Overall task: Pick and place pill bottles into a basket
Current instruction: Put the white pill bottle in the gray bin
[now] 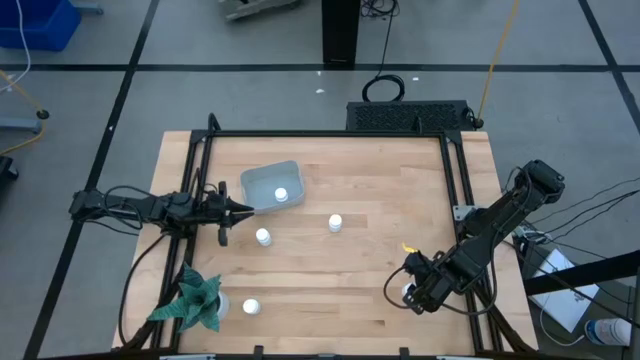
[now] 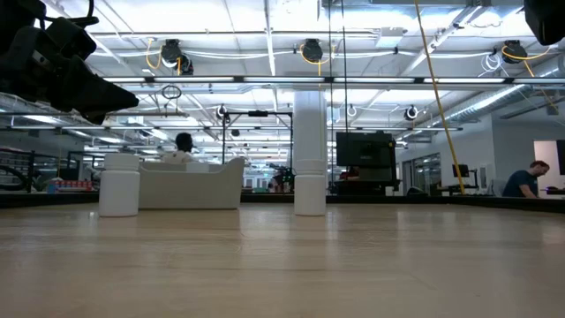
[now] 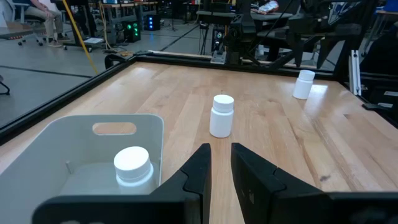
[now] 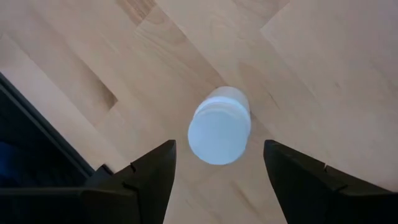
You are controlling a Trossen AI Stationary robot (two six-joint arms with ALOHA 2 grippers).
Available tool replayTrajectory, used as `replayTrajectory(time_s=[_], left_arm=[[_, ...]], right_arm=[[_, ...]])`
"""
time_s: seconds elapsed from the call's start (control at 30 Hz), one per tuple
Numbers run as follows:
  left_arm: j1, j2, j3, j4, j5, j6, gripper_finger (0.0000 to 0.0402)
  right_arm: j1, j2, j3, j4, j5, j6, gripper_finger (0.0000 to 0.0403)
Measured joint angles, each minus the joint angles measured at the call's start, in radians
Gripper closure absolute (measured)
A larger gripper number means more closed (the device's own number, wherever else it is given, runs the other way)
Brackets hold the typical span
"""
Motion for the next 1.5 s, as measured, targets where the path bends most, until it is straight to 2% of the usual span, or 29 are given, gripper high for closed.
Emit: replayTrajectory(time_s=[0.7,1.07,1.17,1.3,1.5], left_arm=[[0.000,0.000,0.000,0.005,0.000,0.007,0.0337],[0.000,0.000,0.000,0.006,0.000,0.009,0.0337],[0.000,0.000,0.000,0.006,0.000,0.009,0.0337],[0.000,0.000,0.000,0.006,0.000,0.009,0.0337],[0.000,0.000,0.000,0.007,-0.001,0.009,0.0337]], right_arm=[[-0.013,0.060,-0.003,0.058,0.007,-0.042,0.0166],[-0.026,0.060,-0.117,0.229,-0.050,-0.046,0.0167],[-0.026,0.060,-0.117,0.225,-0.046,-0.046,0.0182],[-0.026,0.058,-0.117,0.221,-0.045,-0.067,0.0236],[-0.027,0.058,-0.116,0.225,-0.019,-0.113,0.0242]])
